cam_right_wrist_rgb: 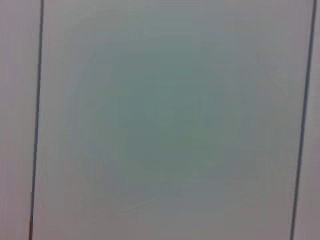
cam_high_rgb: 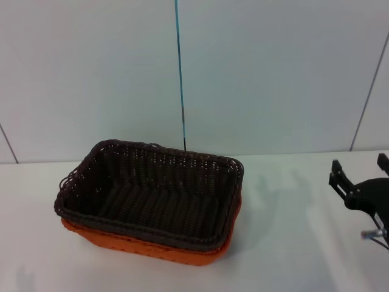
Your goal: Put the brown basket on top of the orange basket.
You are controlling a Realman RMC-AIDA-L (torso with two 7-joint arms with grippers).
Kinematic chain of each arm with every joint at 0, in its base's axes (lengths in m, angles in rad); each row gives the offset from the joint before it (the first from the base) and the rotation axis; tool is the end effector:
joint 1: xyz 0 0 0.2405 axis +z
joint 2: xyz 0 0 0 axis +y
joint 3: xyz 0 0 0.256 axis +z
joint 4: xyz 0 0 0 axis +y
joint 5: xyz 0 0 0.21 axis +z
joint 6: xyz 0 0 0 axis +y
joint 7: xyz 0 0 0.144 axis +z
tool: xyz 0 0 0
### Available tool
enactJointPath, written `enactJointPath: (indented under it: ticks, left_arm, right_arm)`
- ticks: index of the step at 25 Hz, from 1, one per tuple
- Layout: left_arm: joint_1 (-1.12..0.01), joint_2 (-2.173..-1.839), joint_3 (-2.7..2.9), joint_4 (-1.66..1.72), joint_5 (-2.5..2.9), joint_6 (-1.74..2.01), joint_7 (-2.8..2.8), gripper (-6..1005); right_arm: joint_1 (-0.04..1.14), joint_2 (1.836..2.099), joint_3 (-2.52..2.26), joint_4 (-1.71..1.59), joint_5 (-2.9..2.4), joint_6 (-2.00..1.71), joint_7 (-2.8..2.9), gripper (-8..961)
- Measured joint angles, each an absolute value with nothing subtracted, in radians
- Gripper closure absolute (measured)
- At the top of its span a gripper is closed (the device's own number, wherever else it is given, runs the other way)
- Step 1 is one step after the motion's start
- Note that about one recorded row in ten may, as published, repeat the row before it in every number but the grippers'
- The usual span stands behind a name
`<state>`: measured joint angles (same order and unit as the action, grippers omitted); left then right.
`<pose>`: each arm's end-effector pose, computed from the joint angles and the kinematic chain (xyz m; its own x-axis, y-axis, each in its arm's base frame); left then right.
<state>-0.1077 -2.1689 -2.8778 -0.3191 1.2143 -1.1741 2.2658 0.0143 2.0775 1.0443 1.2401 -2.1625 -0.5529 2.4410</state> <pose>-0.4398 0.2018 0.0373 0.3623 0.0779 0.9288 0.9054 0.2072 -0.3705 0.2251 0.3186 -0.0135 -0.7595 0.0036 0.6505 0.6485 0.0833 0.7567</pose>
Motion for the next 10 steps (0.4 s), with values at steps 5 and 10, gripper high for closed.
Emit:
enactJointPath:
  ticks: [5, 10]
  left_arm:
    - [-0.113, -2.169, -2.877, -0.312, 1.214, -1.180, 2.269, 358]
    - [-0.118, -2.165, -2.876, -0.297, 1.214, -1.175, 2.267, 358]
  right_arm:
    - [0.025, 2.079, 0.958, 1.161, -2.165, -0.727, 2.442, 109]
    - [0.020, 2.078, 0.943, 1.140, -2.161, -0.747, 2.457, 109]
